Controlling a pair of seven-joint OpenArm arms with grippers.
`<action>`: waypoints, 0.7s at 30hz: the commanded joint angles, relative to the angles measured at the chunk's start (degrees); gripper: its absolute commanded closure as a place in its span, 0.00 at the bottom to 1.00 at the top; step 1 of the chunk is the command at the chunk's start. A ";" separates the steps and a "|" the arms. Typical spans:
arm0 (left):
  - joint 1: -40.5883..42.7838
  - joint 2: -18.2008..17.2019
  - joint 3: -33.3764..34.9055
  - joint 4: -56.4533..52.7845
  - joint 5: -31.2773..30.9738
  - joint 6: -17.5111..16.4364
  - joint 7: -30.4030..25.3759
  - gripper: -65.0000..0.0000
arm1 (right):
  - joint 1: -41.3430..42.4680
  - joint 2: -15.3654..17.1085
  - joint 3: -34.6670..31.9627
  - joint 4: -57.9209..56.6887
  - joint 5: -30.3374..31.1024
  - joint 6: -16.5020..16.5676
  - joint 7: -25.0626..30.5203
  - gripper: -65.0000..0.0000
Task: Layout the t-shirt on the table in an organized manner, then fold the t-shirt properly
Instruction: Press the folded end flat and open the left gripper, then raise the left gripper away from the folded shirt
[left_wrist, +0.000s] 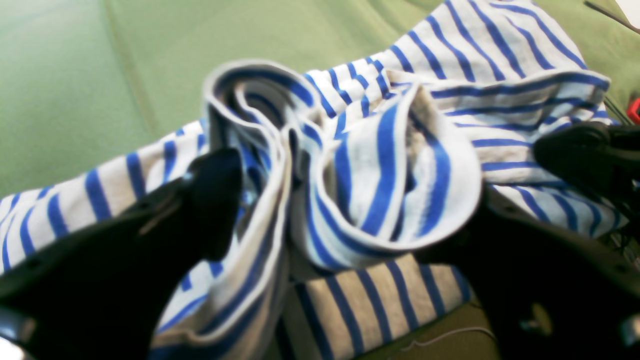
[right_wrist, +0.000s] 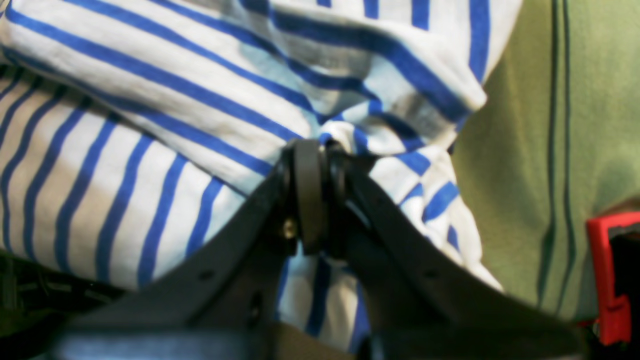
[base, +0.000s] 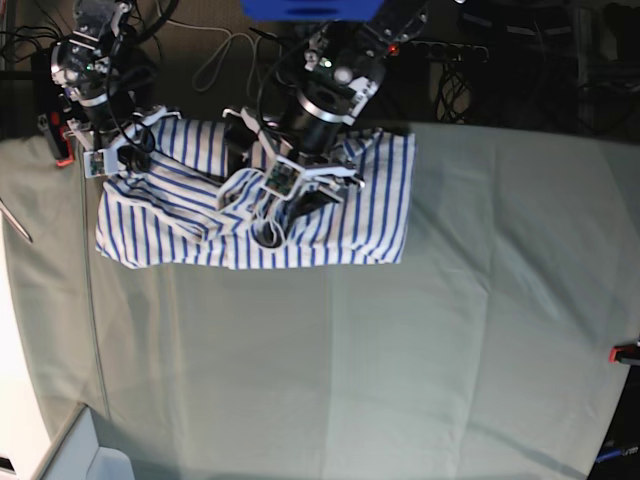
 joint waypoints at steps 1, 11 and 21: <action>0.15 0.78 0.06 1.93 -0.05 0.26 -1.73 0.18 | -0.24 0.02 -0.03 0.59 0.11 0.84 -0.02 1.00; 0.06 0.08 -2.05 3.25 -14.37 2.99 -1.64 0.13 | -0.24 0.02 -0.03 0.59 0.11 0.84 -0.02 1.00; -6.35 -9.33 -1.35 3.16 -46.73 2.90 -1.73 0.14 | -0.15 0.02 -0.03 0.59 0.11 0.84 -0.02 1.00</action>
